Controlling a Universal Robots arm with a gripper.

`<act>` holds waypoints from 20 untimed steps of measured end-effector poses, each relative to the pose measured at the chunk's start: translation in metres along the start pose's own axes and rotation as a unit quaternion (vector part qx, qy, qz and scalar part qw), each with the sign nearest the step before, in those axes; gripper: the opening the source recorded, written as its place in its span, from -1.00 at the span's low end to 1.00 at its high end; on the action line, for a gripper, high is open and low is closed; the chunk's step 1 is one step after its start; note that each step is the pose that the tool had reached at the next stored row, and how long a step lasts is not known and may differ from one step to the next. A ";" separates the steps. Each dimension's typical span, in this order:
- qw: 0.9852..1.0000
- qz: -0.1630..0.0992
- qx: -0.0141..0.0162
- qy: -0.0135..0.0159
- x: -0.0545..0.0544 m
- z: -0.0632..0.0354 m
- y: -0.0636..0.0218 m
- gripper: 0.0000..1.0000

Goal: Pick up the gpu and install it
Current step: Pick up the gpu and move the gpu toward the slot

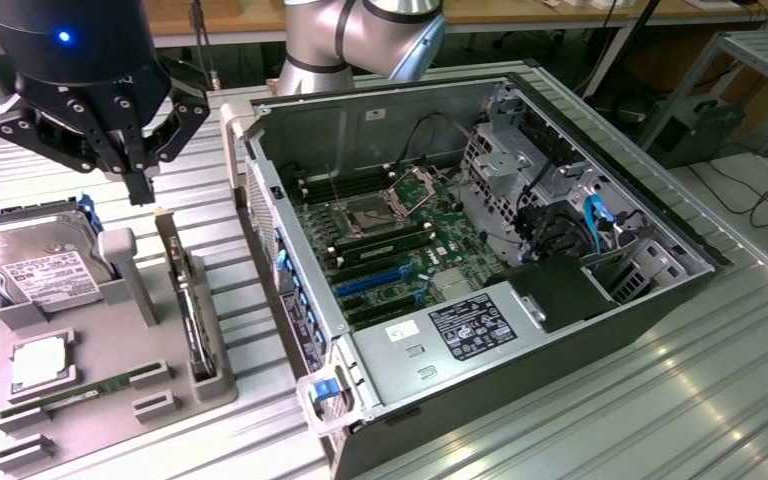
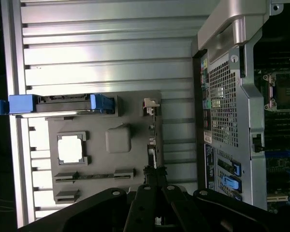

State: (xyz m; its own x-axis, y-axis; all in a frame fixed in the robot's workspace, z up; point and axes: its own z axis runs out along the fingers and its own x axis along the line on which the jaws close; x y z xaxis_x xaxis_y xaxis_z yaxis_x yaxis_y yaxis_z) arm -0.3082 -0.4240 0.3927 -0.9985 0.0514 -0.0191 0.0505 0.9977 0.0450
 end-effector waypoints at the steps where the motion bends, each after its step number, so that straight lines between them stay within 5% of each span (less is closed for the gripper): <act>1: 1.000 0.000 0.000 0.000 0.000 0.0000 0.0000 -0.79; 8: 1.000 0.000 0.000 0.000 0.001 0.0000 -0.0001 -0.77; 15: 1.000 0.000 0.000 0.000 0.001 0.0003 -0.0002 -0.04; 20: 1.000 -0.021 0.000 0.001 0.001 0.0099 -0.0006 0.08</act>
State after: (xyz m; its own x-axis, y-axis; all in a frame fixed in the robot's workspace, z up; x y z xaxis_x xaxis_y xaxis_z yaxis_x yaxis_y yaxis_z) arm -0.3089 -0.4241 0.3827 -0.9998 0.0103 -0.0196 0.0095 0.9990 0.0445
